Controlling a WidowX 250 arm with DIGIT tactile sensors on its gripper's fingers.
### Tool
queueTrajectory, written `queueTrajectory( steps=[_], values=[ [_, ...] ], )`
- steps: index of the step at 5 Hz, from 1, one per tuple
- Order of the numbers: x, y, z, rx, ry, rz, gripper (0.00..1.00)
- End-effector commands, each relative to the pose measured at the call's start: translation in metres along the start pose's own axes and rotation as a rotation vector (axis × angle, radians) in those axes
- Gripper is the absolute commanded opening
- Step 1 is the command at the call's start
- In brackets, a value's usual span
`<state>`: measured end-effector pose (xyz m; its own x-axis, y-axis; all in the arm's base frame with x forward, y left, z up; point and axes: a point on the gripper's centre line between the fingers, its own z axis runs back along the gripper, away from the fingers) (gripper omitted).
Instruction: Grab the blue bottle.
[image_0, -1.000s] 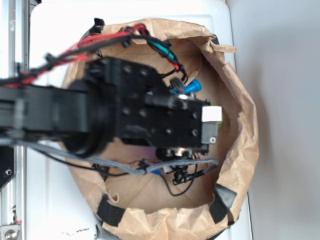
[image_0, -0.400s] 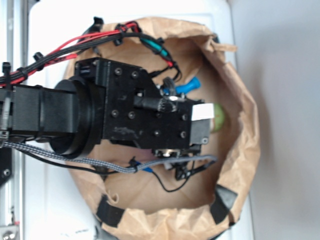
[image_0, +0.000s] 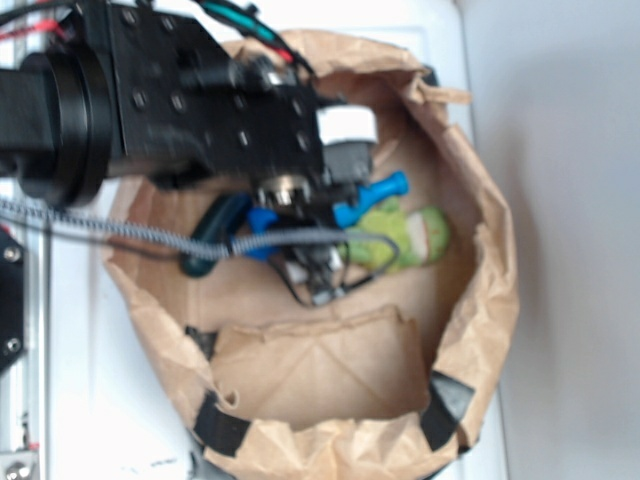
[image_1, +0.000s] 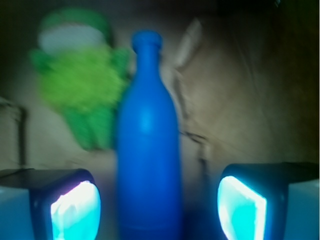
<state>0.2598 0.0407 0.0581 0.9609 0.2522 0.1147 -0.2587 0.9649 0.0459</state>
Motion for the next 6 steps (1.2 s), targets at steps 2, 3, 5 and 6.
queueTrajectory(
  steps=[2,3,5,6],
  values=[
    [0.010,-0.022,-0.032,-0.023,0.027,-0.043,1.00],
    [0.020,-0.032,-0.038,0.000,0.013,-0.024,0.00],
    [0.010,-0.043,0.029,-0.130,-0.028,-0.160,0.00],
    [0.005,-0.058,0.081,-0.180,-0.049,-0.163,0.00]
  ],
)
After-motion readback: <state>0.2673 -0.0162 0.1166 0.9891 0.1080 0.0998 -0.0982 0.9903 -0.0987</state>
